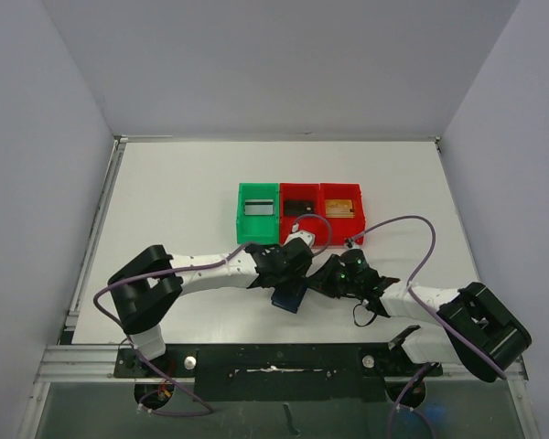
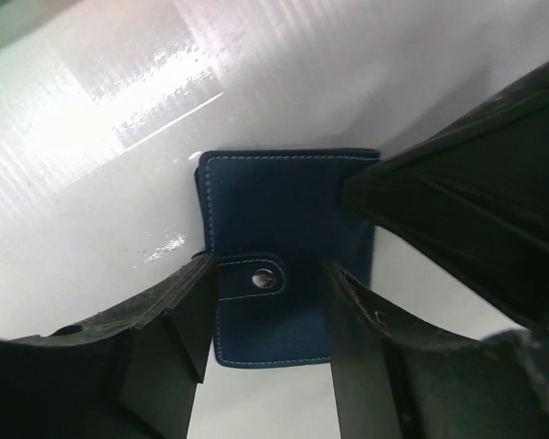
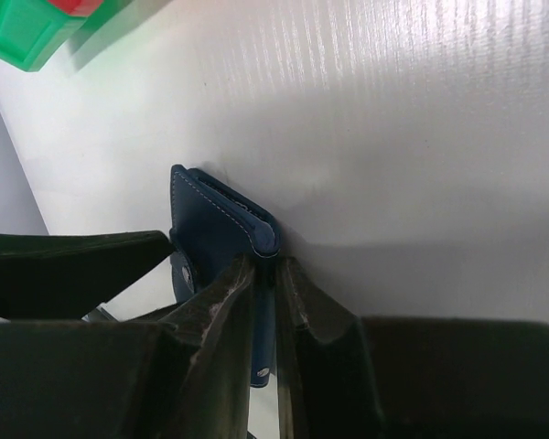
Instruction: Take the credit cards out of the card holder
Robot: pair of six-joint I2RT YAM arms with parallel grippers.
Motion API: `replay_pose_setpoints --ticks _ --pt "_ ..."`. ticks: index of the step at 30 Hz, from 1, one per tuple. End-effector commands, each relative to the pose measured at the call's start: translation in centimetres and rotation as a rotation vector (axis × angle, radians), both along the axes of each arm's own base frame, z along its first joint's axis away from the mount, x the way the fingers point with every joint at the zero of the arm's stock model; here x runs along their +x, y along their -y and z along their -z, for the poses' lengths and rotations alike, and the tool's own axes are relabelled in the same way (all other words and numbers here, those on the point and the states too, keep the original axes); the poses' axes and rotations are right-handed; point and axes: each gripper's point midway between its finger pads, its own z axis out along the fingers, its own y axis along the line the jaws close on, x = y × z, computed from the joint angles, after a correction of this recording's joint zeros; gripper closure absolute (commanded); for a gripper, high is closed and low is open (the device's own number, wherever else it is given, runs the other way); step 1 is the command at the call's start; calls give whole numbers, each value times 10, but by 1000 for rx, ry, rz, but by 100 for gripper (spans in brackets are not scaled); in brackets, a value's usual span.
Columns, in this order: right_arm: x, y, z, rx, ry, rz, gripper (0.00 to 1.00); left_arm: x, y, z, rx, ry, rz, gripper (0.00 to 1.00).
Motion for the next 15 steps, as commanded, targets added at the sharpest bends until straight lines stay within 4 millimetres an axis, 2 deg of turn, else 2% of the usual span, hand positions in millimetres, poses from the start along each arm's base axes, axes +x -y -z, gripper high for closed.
replay_pose_setpoints --ticks 1,8,15 --pt "6 5 -6 -23 30 11 100 10 -11 0 96 46 -9 55" --pt "6 9 -6 -22 33 16 100 14 -37 2 172 87 -61 65" --pt "7 10 -7 -20 33 20 100 25 -43 -5 116 93 -148 77"
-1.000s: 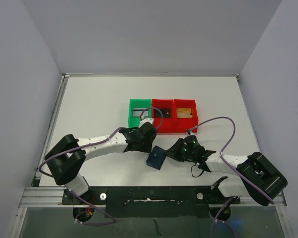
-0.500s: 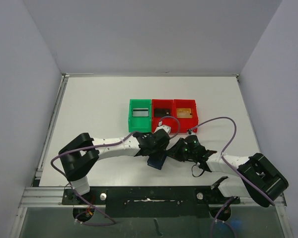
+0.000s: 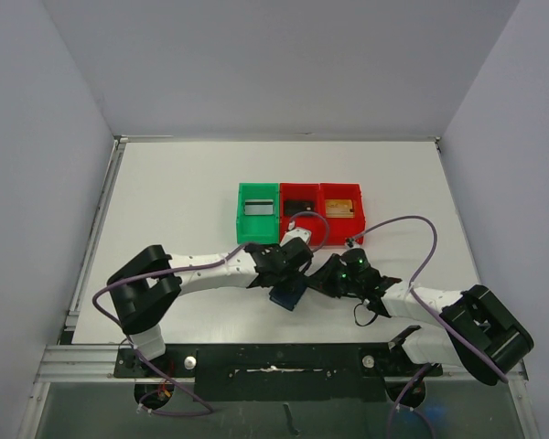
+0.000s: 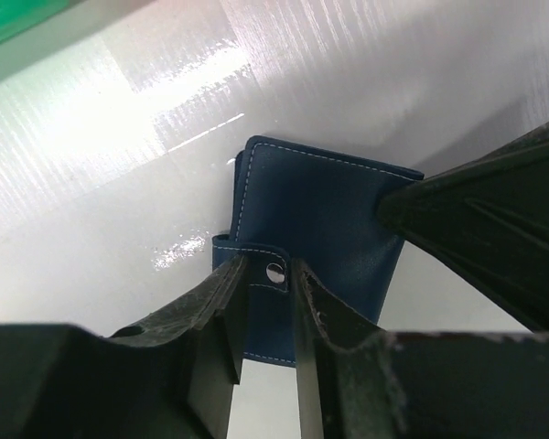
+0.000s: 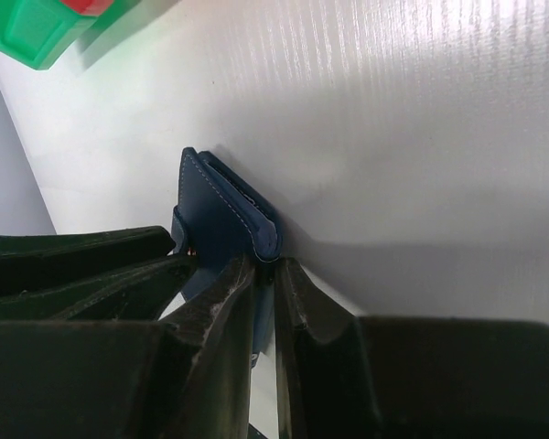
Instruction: Take the credit cards out of the card holder
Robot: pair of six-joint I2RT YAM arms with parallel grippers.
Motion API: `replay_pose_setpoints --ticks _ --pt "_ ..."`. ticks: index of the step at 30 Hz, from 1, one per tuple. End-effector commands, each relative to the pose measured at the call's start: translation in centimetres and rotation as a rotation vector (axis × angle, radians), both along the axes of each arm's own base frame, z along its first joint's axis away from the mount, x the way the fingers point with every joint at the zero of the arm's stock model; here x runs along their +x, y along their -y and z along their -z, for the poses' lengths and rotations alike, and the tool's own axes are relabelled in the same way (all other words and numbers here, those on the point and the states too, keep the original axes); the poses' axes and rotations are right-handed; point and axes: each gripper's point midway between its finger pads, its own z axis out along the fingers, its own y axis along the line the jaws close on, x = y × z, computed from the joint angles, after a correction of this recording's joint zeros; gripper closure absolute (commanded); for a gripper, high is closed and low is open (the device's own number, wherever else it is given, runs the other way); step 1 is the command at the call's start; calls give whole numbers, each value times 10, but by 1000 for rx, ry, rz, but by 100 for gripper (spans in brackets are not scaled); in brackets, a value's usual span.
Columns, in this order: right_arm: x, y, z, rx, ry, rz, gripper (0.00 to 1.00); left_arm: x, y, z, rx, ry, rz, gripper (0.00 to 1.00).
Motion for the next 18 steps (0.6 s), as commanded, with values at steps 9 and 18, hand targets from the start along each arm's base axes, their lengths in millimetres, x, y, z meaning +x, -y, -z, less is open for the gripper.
replay_pose_setpoints --ticks 9,18 --pt "8 9 -3 -24 32 18 100 25 -35 -15 -2 47 -129 85" --pt "11 6 -6 -23 41 1 100 20 -11 -18 -113 1 -62 62"
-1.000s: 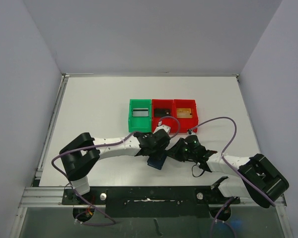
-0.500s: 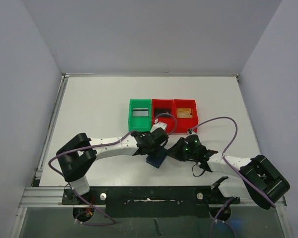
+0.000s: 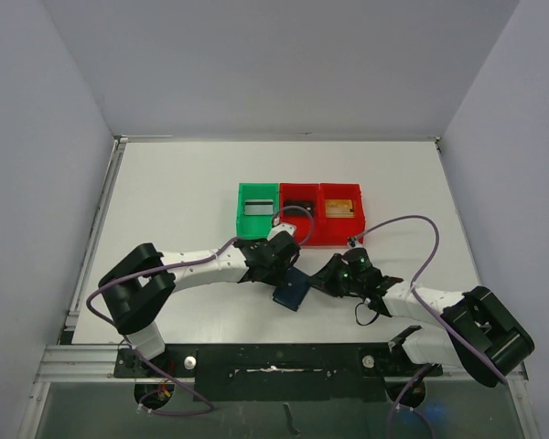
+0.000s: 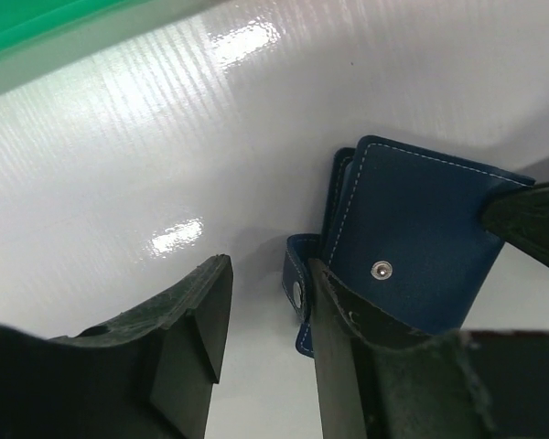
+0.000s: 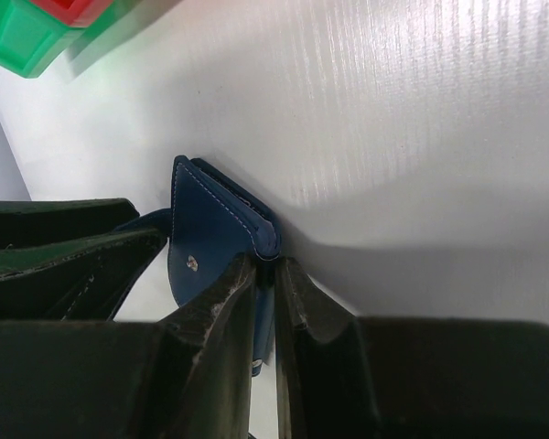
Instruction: Take the credit cards out of the card holder
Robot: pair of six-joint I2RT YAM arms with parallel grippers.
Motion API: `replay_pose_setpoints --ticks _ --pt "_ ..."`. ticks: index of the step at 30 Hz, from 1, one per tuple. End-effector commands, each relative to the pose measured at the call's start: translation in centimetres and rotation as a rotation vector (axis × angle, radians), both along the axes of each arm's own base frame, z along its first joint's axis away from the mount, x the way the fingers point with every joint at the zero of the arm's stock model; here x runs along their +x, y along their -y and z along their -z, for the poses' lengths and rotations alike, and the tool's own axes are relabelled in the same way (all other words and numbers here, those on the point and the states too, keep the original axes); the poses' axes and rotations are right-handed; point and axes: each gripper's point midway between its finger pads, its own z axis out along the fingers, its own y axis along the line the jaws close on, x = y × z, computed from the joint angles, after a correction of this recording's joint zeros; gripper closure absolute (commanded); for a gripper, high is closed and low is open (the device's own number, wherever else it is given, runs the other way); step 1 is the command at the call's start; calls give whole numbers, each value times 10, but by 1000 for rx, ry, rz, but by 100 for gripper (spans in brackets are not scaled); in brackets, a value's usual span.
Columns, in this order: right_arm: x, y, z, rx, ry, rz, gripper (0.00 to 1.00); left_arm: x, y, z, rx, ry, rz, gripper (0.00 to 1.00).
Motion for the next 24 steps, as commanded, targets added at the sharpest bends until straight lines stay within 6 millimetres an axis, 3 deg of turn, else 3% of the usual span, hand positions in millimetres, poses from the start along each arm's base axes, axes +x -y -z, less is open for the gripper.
replay_pose_setpoints --ticks 1,5,12,15,18,24 --pt "8 0 -8 -7 37 -6 100 5 22 -21 -125 16 32 62" --pt "8 1 -7 -6 33 -5 100 7 22 -19 -172 -11 26 62" --pt "9 0 -10 6 42 -13 100 4 27 -21 -291 -59 44 77" --pt "9 -2 -12 11 51 -22 100 2 26 -17 -296 -79 41 88" --pt "11 -4 -18 20 68 -32 96 1 27 -18 -306 -86 48 100" --pt "14 -7 -35 29 100 -57 72 3 34 -31 -353 -76 45 100"
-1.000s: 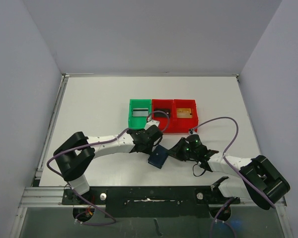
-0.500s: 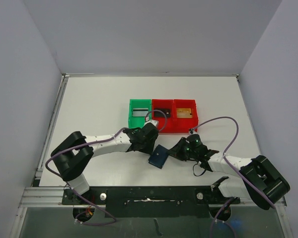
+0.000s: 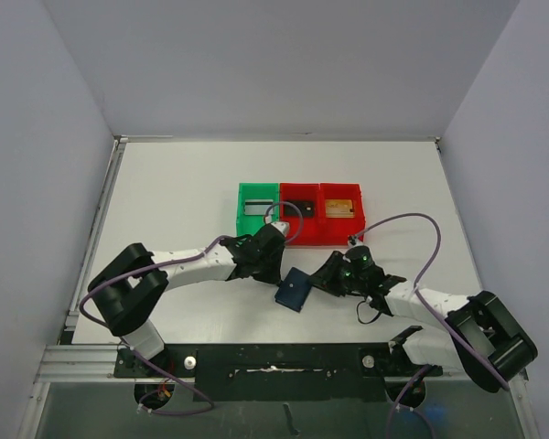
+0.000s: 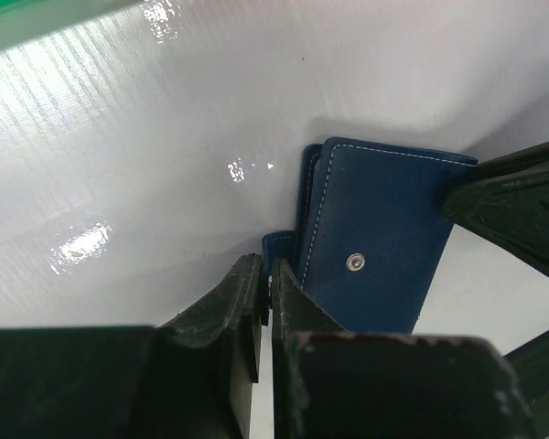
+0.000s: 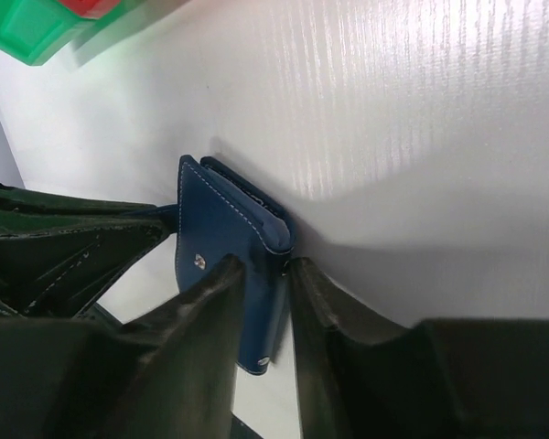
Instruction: Take the credit cards out of the card holder
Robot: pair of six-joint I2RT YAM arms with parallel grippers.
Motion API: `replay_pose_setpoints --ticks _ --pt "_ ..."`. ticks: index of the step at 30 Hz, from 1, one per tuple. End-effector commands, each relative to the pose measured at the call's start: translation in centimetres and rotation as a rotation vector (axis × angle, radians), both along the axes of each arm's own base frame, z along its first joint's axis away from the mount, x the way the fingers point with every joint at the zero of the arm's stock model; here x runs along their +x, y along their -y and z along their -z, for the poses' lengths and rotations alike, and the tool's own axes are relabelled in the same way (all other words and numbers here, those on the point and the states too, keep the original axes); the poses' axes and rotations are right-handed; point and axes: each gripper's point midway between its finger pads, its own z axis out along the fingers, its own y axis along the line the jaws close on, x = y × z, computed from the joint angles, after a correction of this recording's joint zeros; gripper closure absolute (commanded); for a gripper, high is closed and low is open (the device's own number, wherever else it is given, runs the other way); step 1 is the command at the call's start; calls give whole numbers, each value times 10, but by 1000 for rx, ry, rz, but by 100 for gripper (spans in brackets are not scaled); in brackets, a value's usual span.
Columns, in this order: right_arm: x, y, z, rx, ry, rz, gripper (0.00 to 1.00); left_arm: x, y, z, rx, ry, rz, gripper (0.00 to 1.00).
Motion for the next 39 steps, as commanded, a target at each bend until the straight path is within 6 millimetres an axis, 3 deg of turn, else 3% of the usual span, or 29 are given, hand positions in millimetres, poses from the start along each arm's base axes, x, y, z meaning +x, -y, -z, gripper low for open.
replay_pose_setpoints --ticks 1,4,7,17,21,24,32,39 --pt "16 -8 -34 22 90 -26 65 9 21 -38 -138 54 0 100" --pt "17 1 -38 -32 83 -7 52 9 23 -47 -165 61 -9 100" --pt "20 3 -48 -42 104 2 48 9 26 -61 -208 71 -17 100" --pt "23 -19 -50 27 64 -63 52 7 40 -110 -365 110 -20 100" --pt "26 -31 -61 92 95 -93 52 3 43 -124 -388 130 -9 100" --pt "28 -29 -65 88 105 -82 51 2 43 -127 -390 137 -7 100" --pt "29 -1 -59 -30 104 1 45 -2 48 -128 -395 133 15 100" --pt "31 -1 -67 -21 133 -10 45 -1 37 -117 -336 131 -20 100"
